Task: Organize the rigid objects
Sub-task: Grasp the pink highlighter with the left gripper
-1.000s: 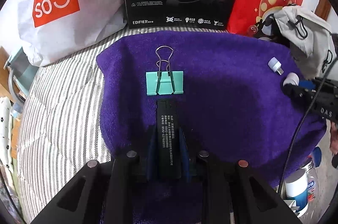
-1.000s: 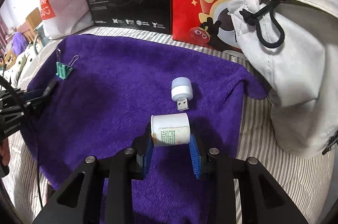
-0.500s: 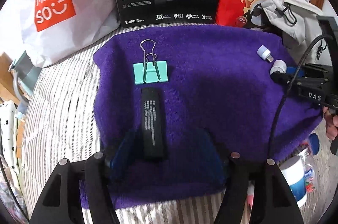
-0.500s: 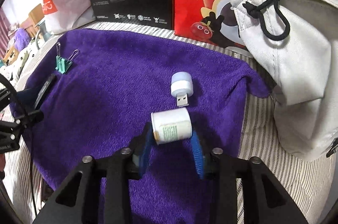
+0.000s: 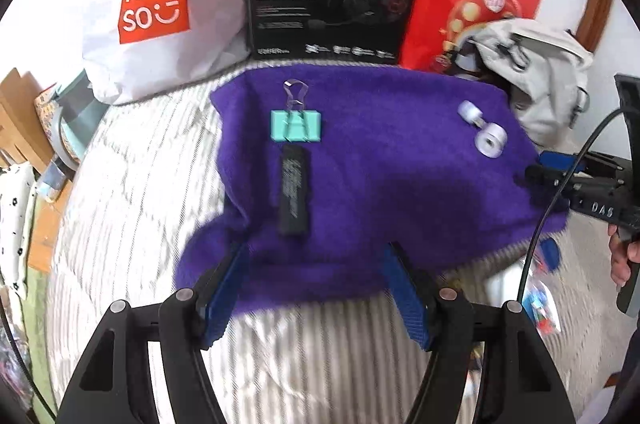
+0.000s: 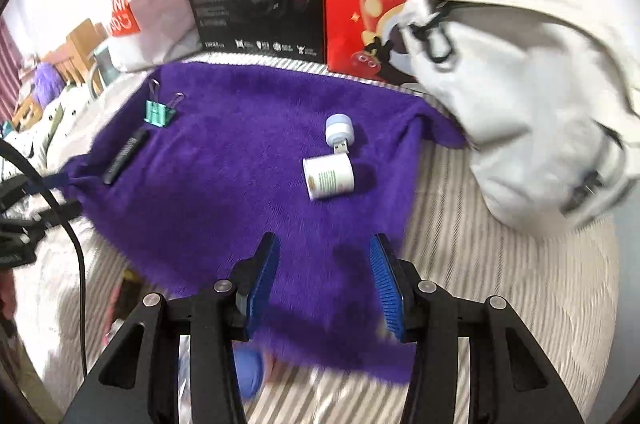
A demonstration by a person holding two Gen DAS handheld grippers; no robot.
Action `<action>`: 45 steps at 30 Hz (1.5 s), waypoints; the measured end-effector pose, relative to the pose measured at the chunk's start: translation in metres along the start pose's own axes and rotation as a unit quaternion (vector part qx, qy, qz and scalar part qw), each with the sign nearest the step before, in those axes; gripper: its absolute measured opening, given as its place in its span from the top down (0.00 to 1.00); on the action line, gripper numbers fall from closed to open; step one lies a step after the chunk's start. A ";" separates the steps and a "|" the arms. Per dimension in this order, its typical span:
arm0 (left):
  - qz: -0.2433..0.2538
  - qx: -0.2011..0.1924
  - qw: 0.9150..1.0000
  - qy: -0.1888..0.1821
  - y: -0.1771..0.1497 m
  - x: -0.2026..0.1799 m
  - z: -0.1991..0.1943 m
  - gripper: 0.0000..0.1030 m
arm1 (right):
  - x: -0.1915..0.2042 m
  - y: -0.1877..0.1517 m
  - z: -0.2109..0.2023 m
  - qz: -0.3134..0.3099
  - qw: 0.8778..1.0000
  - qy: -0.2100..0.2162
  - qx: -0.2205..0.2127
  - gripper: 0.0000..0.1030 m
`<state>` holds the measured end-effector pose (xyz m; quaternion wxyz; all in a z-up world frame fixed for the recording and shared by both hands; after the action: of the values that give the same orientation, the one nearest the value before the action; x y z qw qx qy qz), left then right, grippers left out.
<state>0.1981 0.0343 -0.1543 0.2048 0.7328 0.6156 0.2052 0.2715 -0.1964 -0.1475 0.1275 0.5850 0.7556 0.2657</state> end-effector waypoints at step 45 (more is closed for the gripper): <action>0.060 0.026 0.998 -0.002 -0.070 -0.070 0.002 0.47 | -0.010 -0.137 -0.074 0.092 0.995 0.034 0.020 0.50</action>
<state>0.1313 -0.0242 -0.1983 0.1742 0.7741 0.5753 0.1989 0.1249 -0.2484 -0.1630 0.0651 0.6447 0.7079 0.2809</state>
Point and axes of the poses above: each gripper's, at about its wrist camera, not at the fingertips, and z roughly the way its jaws point, x to its left, y to its top, the point moved 8 cm from there along z, roughly the way its jaws point, and after that the axes turned 10 degrees about z, right-handed, at the moved point
